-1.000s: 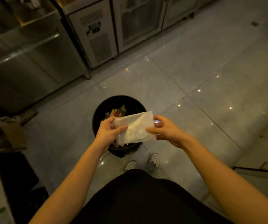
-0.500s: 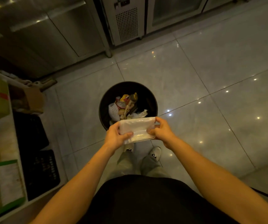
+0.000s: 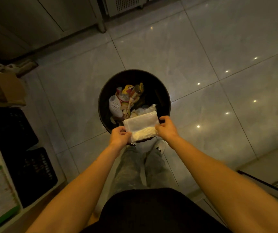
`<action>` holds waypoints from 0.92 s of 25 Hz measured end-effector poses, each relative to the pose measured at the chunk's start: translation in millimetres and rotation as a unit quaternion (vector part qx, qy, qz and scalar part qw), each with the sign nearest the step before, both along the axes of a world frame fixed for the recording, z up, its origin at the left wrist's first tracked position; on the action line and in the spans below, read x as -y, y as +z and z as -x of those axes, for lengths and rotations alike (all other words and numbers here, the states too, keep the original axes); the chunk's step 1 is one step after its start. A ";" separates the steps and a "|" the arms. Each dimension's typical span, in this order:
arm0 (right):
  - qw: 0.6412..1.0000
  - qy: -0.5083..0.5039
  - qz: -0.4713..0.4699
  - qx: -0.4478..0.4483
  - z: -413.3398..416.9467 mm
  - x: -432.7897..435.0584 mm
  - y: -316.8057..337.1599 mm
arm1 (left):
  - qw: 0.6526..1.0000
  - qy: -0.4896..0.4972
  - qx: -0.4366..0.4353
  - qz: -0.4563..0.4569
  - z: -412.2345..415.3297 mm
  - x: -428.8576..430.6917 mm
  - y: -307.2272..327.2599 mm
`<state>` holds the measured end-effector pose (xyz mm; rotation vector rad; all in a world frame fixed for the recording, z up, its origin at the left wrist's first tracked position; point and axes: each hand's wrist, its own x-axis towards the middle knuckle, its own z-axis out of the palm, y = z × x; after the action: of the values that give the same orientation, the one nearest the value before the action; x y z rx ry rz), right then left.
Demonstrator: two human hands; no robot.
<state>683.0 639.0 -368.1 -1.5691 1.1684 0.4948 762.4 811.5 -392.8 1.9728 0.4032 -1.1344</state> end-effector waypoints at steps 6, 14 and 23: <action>0.999 0.003 0.040 -0.018 -5.7 -13.0 -26.7 | 0.991 -0.118 -0.012 -0.063 -36.6 16.3 -59.3; 0.998 0.020 0.028 -0.060 -0.4 -10.0 -41.2 | 0.949 -0.286 -0.051 -0.123 -44.0 39.1 -103.3; 0.996 -0.008 0.087 -0.029 14.3 -8.8 -19.4 | 0.856 -0.493 0.113 -0.107 -37.3 47.7 -78.7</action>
<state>668.7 647.9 -387.5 -1.7029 1.2956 0.4406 799.7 763.8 -471.4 2.5495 -0.7438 -1.4489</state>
